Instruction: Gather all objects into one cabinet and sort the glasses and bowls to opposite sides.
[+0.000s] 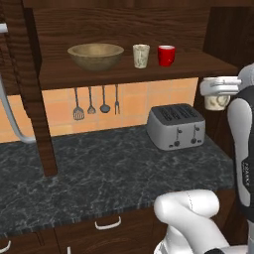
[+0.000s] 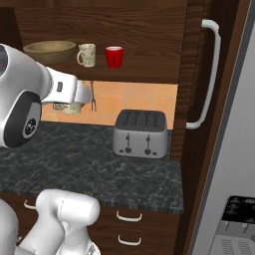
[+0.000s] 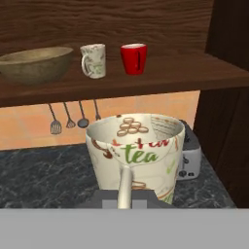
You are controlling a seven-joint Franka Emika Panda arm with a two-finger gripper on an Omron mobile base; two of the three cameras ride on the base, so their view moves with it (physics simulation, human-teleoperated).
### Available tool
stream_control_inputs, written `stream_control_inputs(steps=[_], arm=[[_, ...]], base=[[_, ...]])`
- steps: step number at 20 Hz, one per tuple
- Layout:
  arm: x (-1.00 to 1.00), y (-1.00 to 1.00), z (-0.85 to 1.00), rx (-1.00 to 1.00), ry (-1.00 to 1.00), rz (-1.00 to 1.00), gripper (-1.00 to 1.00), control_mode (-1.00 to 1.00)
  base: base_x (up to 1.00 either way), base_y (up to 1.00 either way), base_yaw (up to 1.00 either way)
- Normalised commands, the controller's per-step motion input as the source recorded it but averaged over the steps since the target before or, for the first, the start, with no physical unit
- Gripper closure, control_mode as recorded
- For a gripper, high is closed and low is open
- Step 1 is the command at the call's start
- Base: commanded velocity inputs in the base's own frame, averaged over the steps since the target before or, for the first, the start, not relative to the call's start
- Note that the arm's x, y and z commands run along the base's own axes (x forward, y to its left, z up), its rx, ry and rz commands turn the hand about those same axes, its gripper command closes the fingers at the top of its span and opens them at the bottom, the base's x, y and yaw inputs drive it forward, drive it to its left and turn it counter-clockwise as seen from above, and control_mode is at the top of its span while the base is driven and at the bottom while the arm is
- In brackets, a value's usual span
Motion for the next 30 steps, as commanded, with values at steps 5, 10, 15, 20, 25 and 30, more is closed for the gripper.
stream_control_inputs(steps=[5, 10, 15, 20, 25, 30], arm=[[0.0, -0.57, 0.24, -0.03, 0.0, -0.19, 1.0, -1.0], [0.02, -0.45, 0.04, 0.0, -0.02, -0.27, 1.0, -1.0], [0.28, -0.09, 0.04, 0.0, 0.0, -0.28, 1.0, -1.0], [0.62, -0.16, 0.0, 0.0, 0.0, -0.07, 1.0, -1.0], [0.47, 0.0, 0.0, 0.0, -0.14, 0.05, 1.0, -1.0], [0.2, 0.0, 0.0, -0.05, -0.26, 0.09, 1.0, -1.0]], base=[[0.0, 0.0, 0.0], [0.0, 0.0, 0.0], [0.0, 0.0, 0.0], [0.0, 0.0, 0.0], [0.0, 0.0, 0.0], [0.0, 0.0, 0.0]])
